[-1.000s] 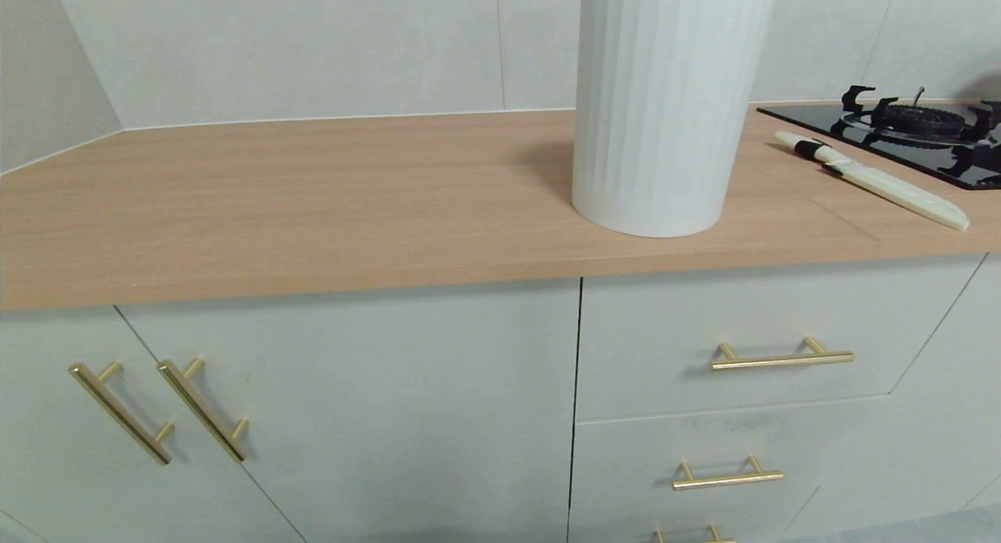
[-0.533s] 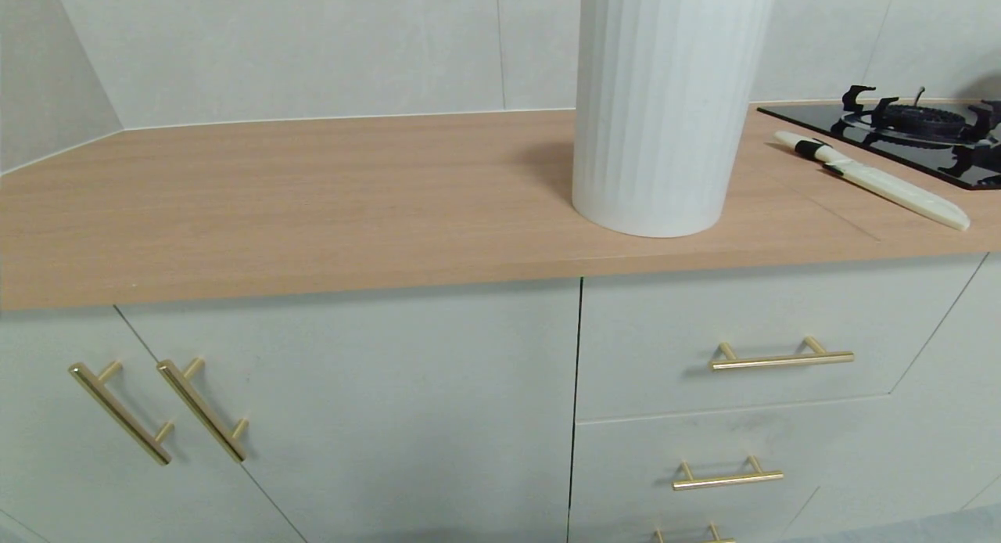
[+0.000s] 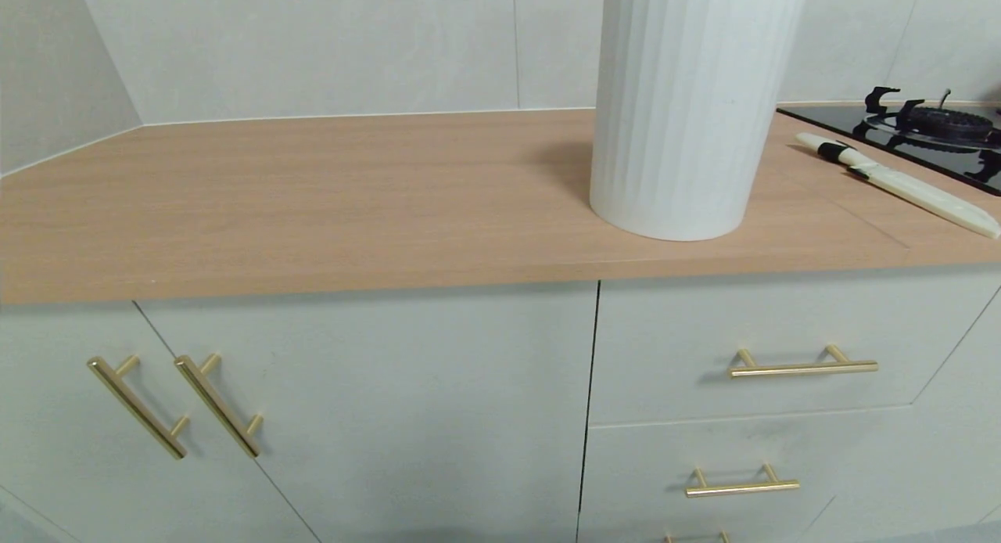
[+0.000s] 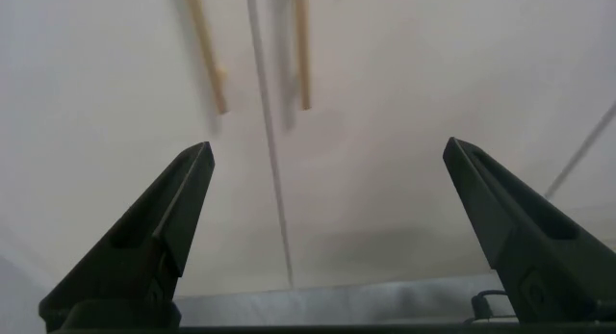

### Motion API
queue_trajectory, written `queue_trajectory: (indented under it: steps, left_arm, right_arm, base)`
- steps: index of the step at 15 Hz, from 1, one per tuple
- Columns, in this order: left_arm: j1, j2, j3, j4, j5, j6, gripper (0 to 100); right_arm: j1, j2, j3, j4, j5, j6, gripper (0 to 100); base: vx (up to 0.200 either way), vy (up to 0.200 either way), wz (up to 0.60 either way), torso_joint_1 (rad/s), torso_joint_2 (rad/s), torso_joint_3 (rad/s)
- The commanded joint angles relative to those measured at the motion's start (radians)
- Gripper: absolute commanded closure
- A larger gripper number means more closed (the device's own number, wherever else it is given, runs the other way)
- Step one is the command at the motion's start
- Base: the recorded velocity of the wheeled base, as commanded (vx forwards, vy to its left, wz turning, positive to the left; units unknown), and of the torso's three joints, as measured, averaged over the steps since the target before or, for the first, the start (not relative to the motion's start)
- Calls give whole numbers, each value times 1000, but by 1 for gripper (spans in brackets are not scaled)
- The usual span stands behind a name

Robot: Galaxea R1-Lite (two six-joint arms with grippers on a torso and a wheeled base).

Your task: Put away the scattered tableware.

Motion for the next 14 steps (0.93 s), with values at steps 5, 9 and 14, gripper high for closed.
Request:
queue_trajectory:
  steps: [5,9,14]
  left_arm:
    - [0,0,0,0,0,0,0]
    - [0,0,0,0,0,0,0]
    - [0,0,0,0,0,0,0]
  right_arm:
    - [1,1,0,0,0,0,0]
    - [0,1,0,0,0,0,0]
    - [1,1,0,0,0,0,0]
  base:
    - [0,0,0,0,0,0]
    - [0,-100,0,0,1,0]
    - [0,-200,0,3,1,2]
